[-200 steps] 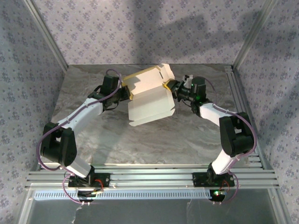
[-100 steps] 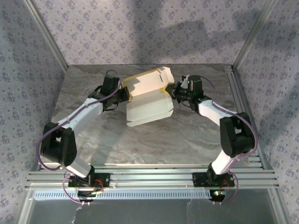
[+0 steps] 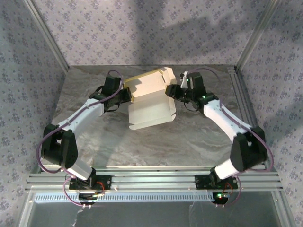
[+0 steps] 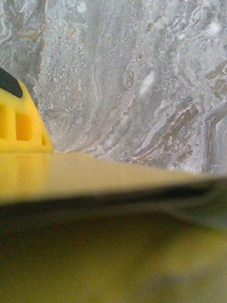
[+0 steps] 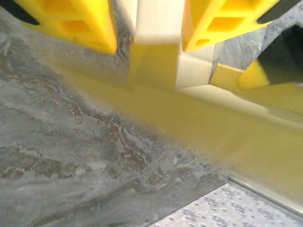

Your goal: Fold the paper box

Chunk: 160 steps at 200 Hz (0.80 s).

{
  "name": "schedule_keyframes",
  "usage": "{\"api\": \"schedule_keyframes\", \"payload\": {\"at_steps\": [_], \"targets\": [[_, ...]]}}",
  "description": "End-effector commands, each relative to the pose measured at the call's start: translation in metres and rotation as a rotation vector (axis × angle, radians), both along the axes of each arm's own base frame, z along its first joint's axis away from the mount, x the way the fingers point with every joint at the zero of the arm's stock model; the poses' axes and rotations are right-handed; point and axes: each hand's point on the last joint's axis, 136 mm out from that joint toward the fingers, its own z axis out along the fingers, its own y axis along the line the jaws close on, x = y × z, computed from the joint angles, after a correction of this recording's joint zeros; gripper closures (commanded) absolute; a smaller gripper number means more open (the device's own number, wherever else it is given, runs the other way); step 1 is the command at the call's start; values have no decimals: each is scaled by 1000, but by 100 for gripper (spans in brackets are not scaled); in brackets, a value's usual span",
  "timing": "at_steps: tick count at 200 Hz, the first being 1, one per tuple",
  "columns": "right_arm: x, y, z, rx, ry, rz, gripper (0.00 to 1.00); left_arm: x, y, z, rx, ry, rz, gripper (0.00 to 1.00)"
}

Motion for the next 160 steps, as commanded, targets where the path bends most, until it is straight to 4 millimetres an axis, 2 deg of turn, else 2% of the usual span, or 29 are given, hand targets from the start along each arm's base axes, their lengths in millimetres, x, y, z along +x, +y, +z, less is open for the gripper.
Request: {"api": "schedule_keyframes", "payload": {"at_steps": [1,11,24,38,41,43,47,63,84,123,160], "targets": [[-26,-27,42,-153,-244,74,48,6,4,19,-27,-13,-47,100],[-30,-37,56,-142,-308,84,44,5,3,20,-25,6,-77,100],[-28,-50,65,-175,-338,84,42,4,3,21,-2,28,-102,100],[-23,-50,69,-221,-346,133,42,2,2,21,7,42,-117,100],[-22,-47,65,-235,-336,152,42,2,2,21,8,46,-118,100],[-19,-46,73,-242,-354,159,41,2,2,21,10,48,-119,100],[-17,-43,74,-261,-356,177,41,2,1,20,11,55,-123,100],[-8,-31,68,-348,-347,228,42,0,1,18,17,72,-132,100],[8,-28,63,-443,-346,224,41,-1,0,14,21,91,-144,100],[27,-20,54,-488,-329,237,41,-5,-4,10,19,109,-172,100],[42,-12,44,-511,-309,248,54,-6,-5,12,14,109,-181,100]]}}
